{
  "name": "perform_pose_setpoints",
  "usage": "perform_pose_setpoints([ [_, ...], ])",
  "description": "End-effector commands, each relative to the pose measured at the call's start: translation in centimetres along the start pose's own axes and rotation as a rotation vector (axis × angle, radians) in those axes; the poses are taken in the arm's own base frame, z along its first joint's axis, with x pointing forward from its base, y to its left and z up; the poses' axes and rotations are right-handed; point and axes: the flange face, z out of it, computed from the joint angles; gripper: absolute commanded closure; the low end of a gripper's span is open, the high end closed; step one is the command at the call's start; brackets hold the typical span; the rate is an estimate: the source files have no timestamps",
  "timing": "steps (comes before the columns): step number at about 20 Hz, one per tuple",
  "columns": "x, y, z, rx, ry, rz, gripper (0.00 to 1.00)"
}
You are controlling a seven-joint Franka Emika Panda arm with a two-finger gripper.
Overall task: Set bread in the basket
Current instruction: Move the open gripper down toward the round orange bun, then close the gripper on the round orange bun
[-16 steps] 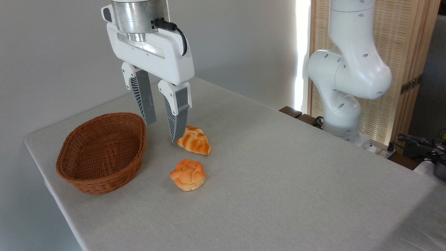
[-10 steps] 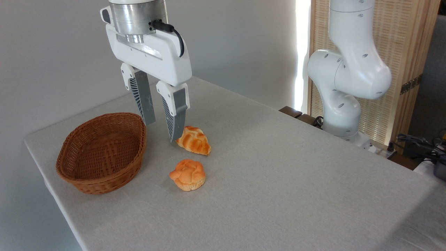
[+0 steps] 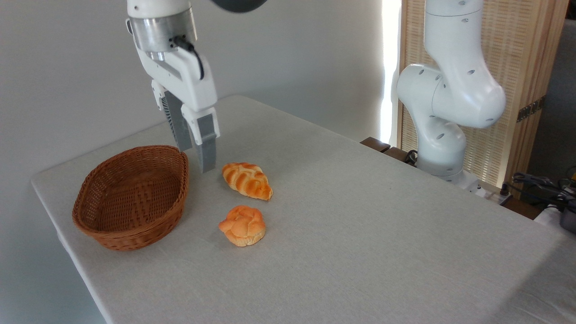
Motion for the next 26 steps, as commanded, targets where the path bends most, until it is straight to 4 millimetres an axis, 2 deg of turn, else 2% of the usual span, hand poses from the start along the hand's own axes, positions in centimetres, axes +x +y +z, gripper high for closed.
perform_pose_setpoints([
  [1, -1.2, 1.2, 2.6, 0.028, 0.008, 0.015, 0.0],
  [6, -3.2, 2.0, 9.1, 0.096, -0.083, 0.063, 0.0],
  [7, -3.1, 2.7, 10.5, 0.098, -0.089, 0.085, 0.0],
  [9, -3.5, 3.2, 12.2, 0.111, -0.117, 0.125, 0.0],
  [11, -4.1, 3.1, 13.5, 0.134, -0.153, 0.156, 0.0],
  [18, -4.6, 3.3, 15.3, 0.118, -0.184, 0.163, 0.01],
  [19, -4.6, 3.3, 15.4, 0.117, -0.184, 0.163, 0.07],
  [23, -4.5, 3.3, 16.3, 0.104, -0.195, 0.165, 0.46],
  [26, -4.5, 3.3, 16.3, 0.104, -0.195, 0.167, 0.62],
])
